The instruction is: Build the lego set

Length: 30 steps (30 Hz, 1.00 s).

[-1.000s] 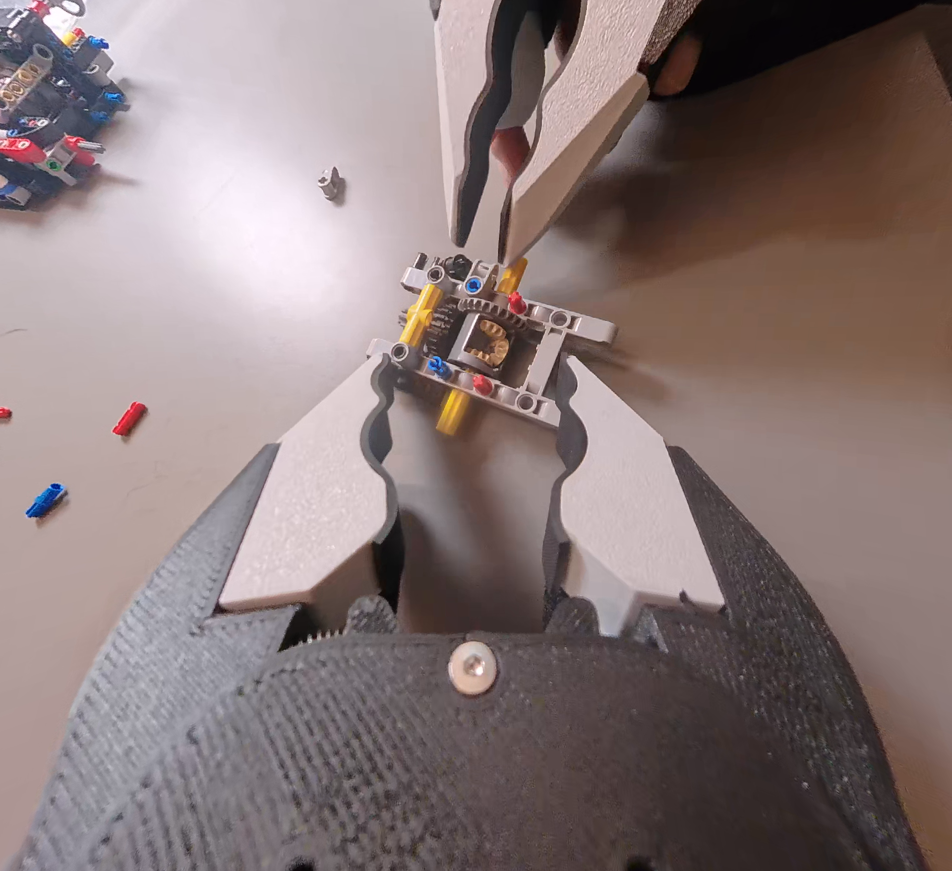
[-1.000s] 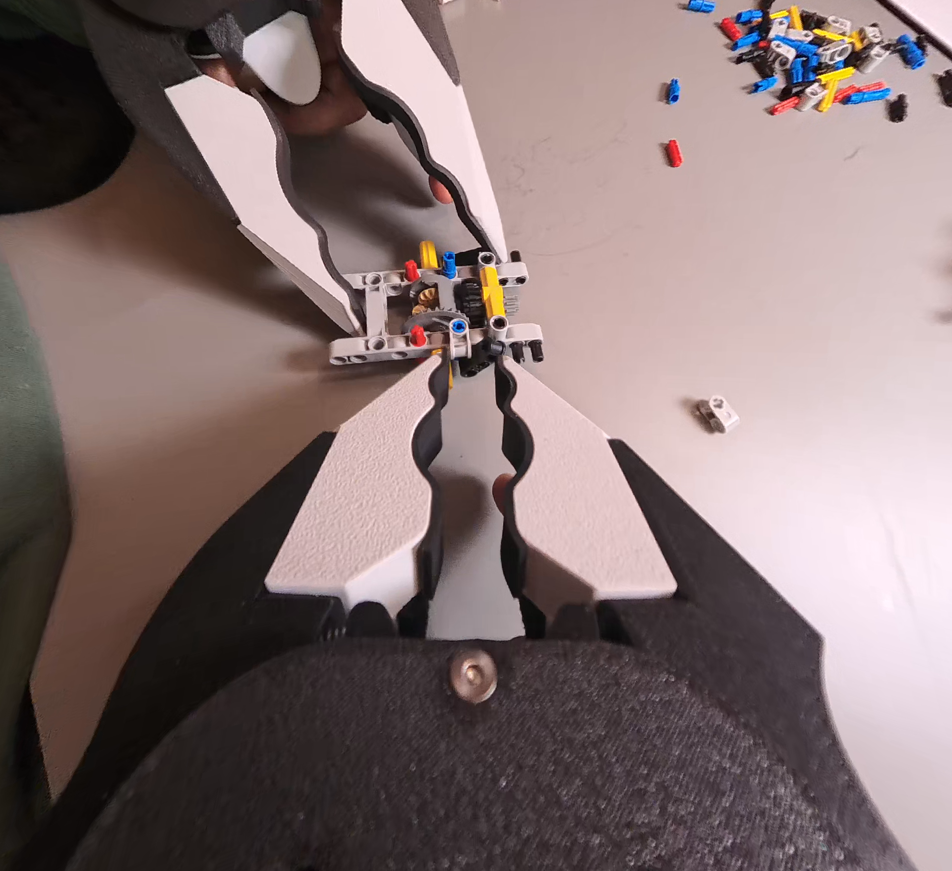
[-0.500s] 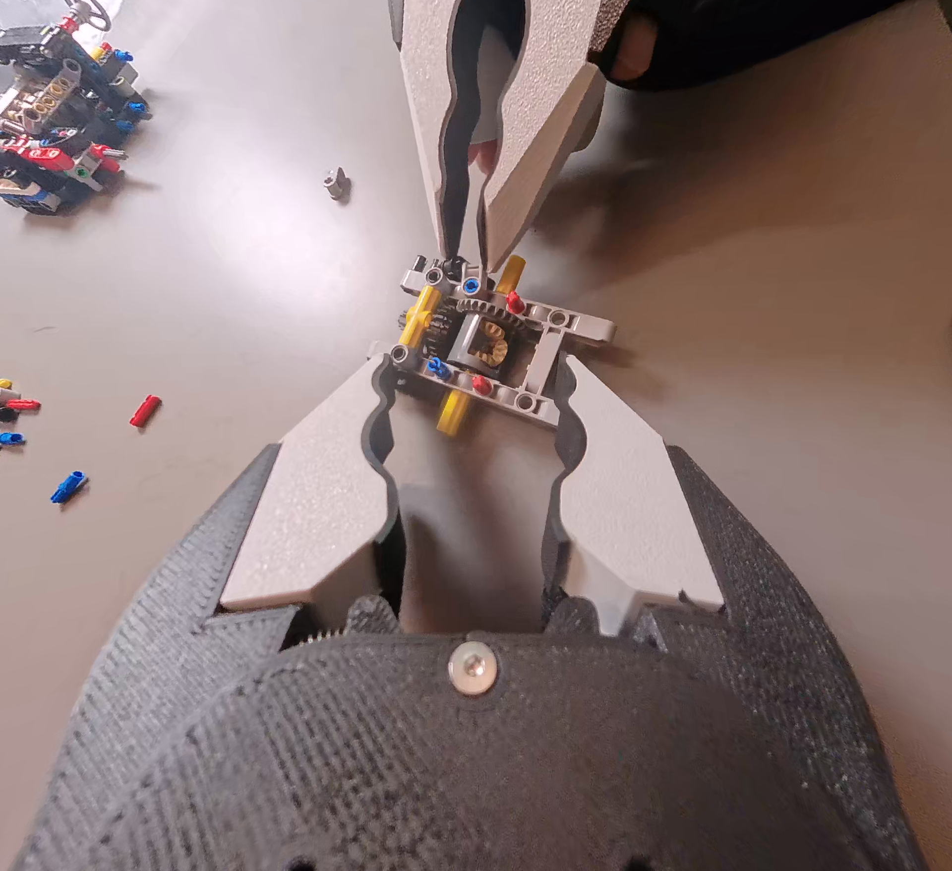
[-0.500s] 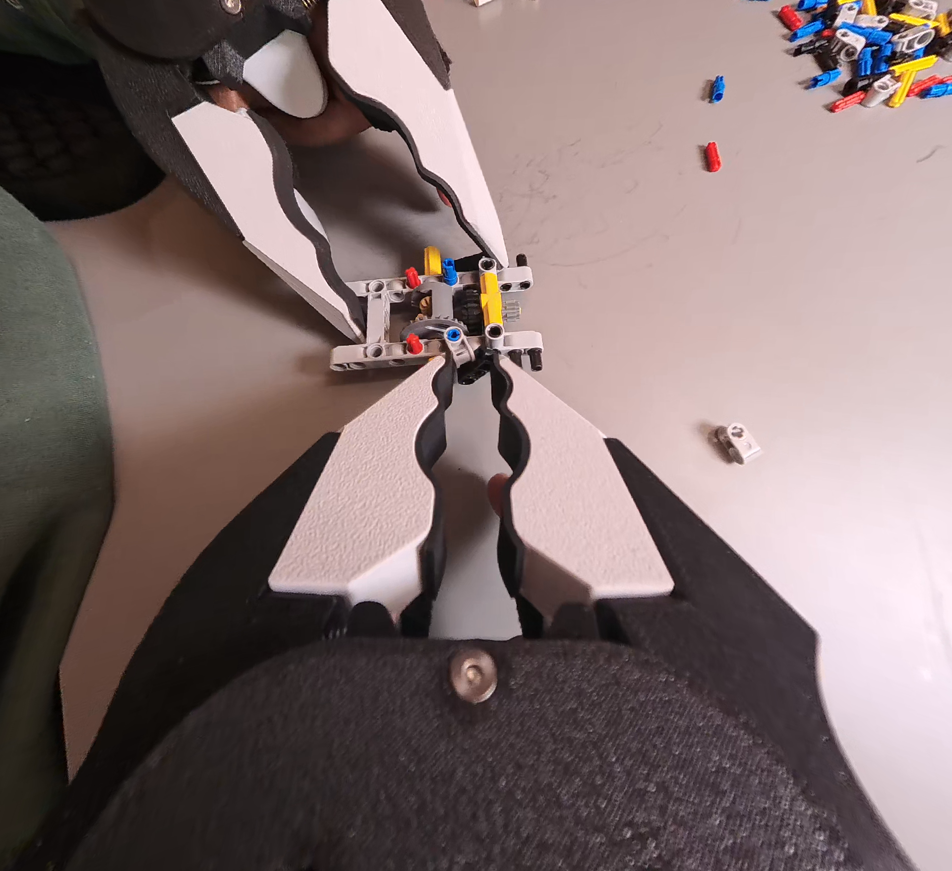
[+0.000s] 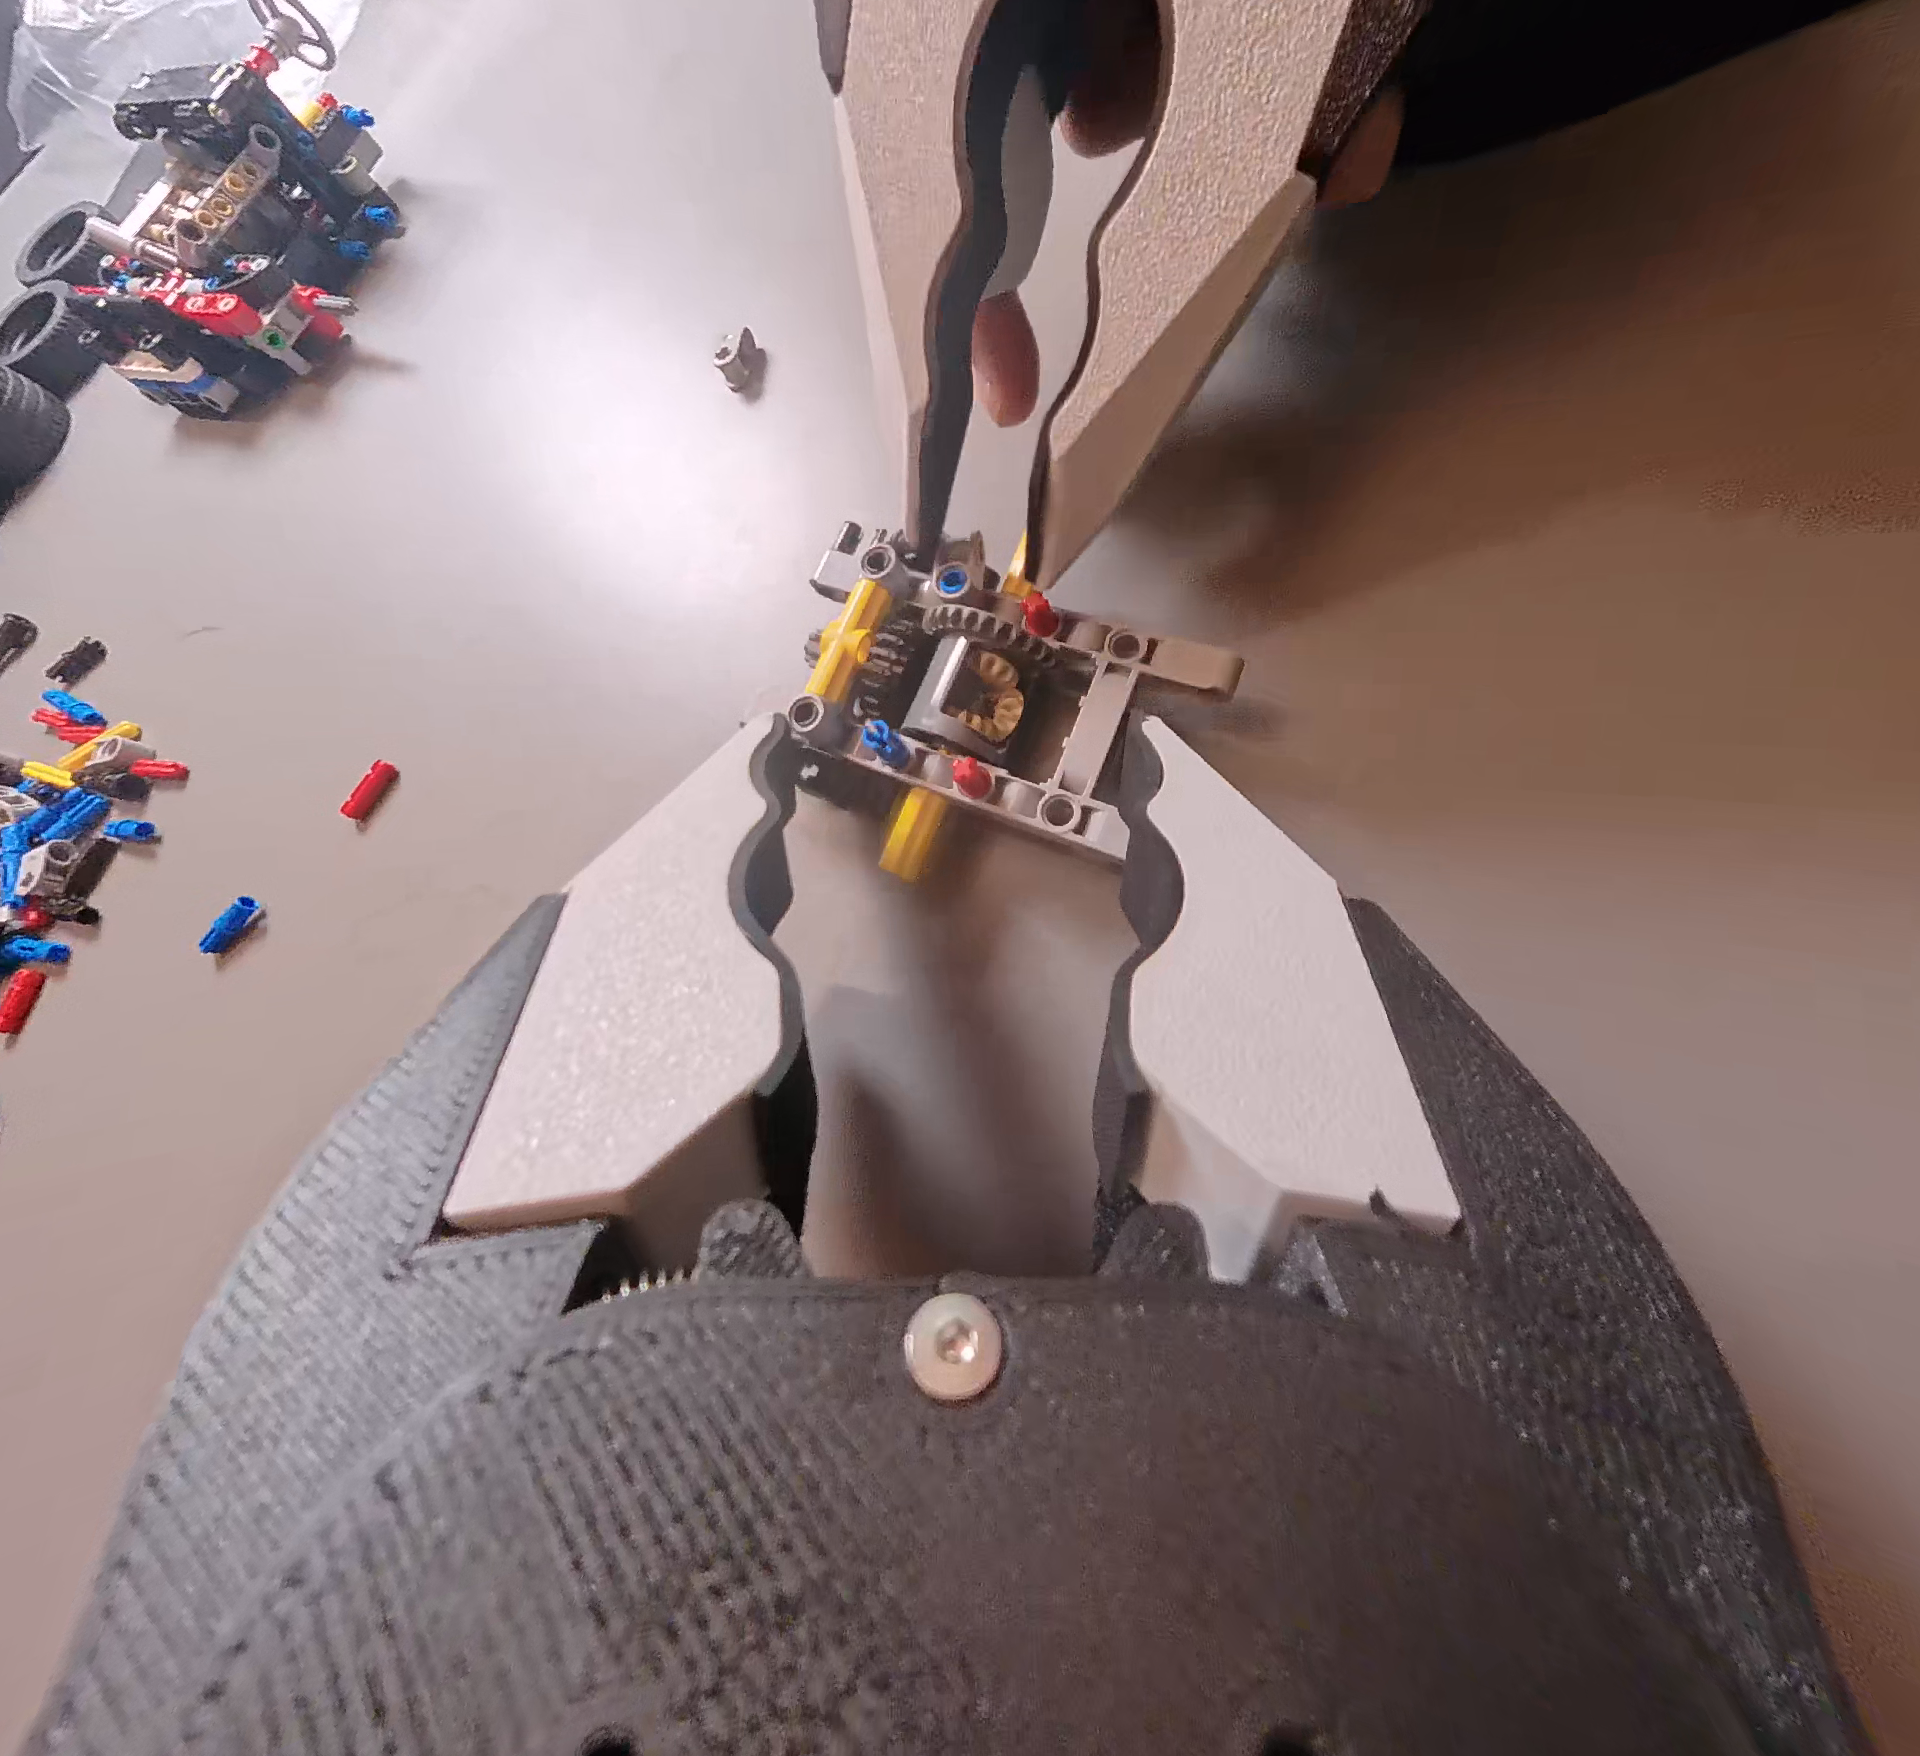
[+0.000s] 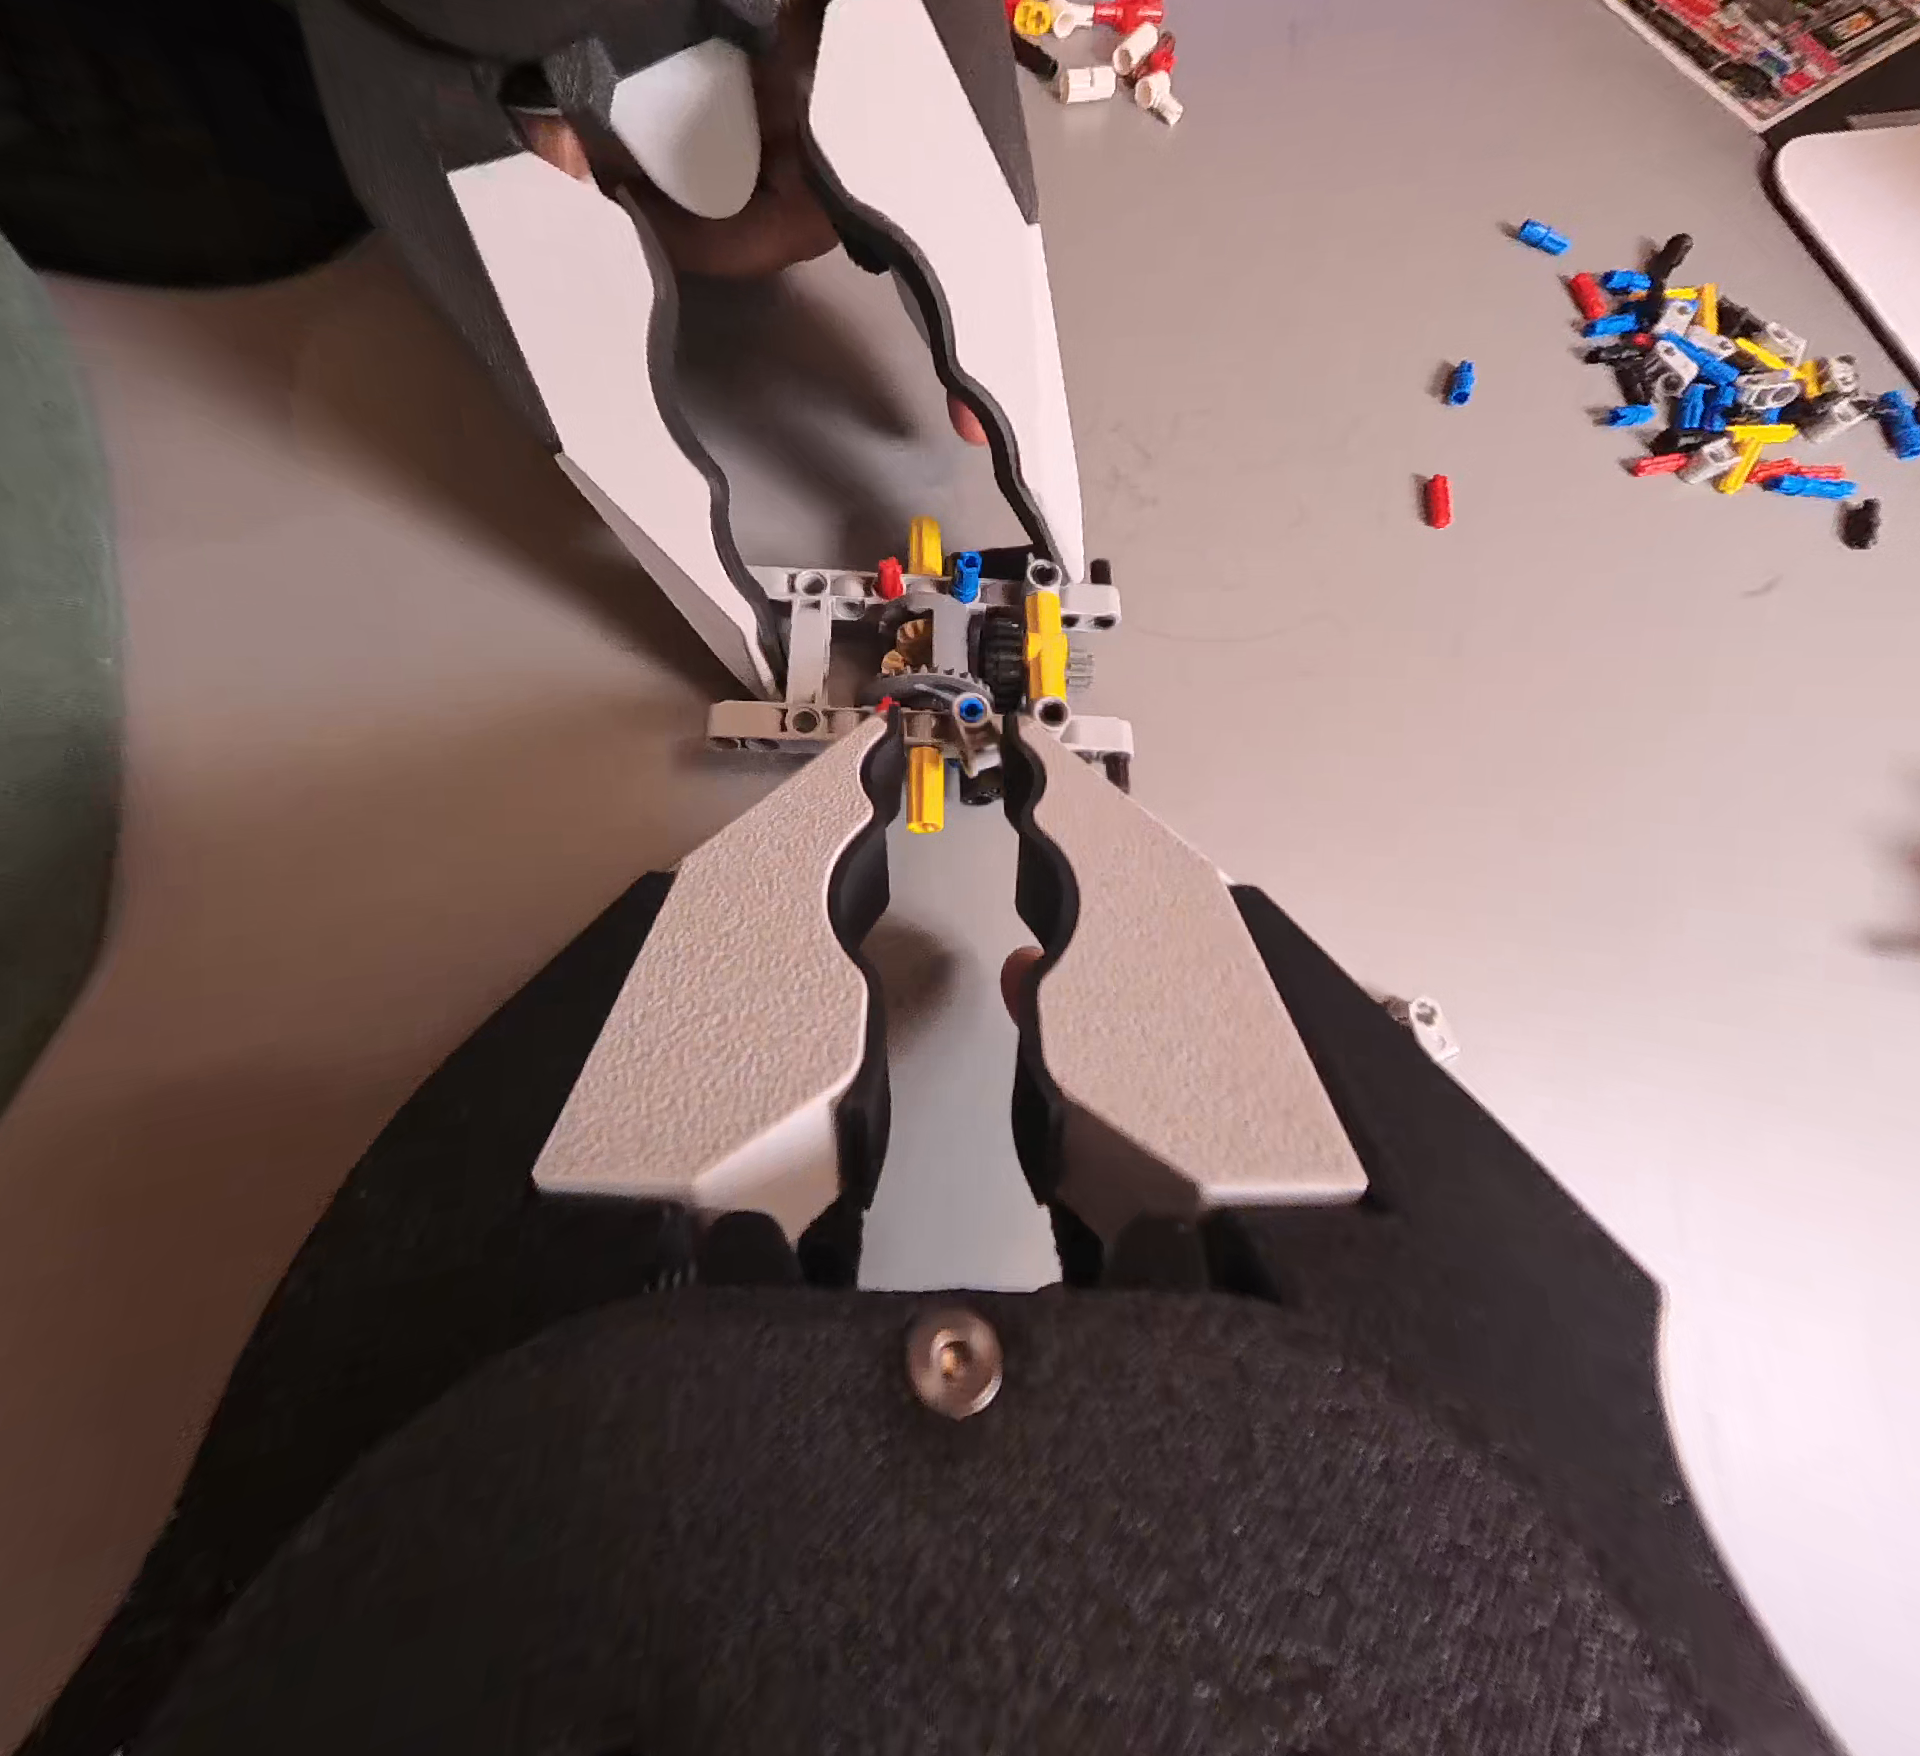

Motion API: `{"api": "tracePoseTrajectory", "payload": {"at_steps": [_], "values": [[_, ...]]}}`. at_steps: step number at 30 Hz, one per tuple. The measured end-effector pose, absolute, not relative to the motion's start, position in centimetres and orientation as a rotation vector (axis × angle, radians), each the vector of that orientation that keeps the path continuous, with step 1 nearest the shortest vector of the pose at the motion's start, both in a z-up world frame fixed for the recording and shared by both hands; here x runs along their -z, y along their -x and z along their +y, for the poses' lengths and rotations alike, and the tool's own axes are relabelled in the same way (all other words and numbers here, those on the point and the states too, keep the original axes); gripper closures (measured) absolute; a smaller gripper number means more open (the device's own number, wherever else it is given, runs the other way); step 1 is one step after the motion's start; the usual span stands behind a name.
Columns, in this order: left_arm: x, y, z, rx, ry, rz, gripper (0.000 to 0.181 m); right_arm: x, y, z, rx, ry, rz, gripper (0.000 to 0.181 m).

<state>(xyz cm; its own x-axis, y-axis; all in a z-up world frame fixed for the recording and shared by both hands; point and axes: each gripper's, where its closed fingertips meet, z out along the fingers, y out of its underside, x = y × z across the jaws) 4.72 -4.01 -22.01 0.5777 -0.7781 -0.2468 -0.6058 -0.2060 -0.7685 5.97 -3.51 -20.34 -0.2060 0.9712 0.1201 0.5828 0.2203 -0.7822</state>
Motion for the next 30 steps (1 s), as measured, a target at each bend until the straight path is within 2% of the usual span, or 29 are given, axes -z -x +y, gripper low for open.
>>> {"api": "tracePoseTrajectory", "payload": {"at_steps": [7, 17, 23, 30], "values": [[22.0, -4.62, -3.94, 0.224, 1.917, 1.1, 0.12, 20.39, -5.76, -2.91, -0.824, 1.491, -1.88, 0.173], [22.2, -4.44, -3.91, 0.228, 1.989, 1.003, 0.12, 20.43, -5.49, -2.66, -0.823, 1.652, -1.751, 0.175], [22.2, -4.6, -4.14, 0.241, 1.986, 1.009, 0.12, 20.28, -5.64, -2.94, -0.848, 1.622, -1.772, 0.176], [22.21, -4.66, -4.22, 0.253, 1.986, 1.015, 0.12, 20.07, -5.66, -3.13, -0.788, 1.442, -1.967, 0.166]]}}
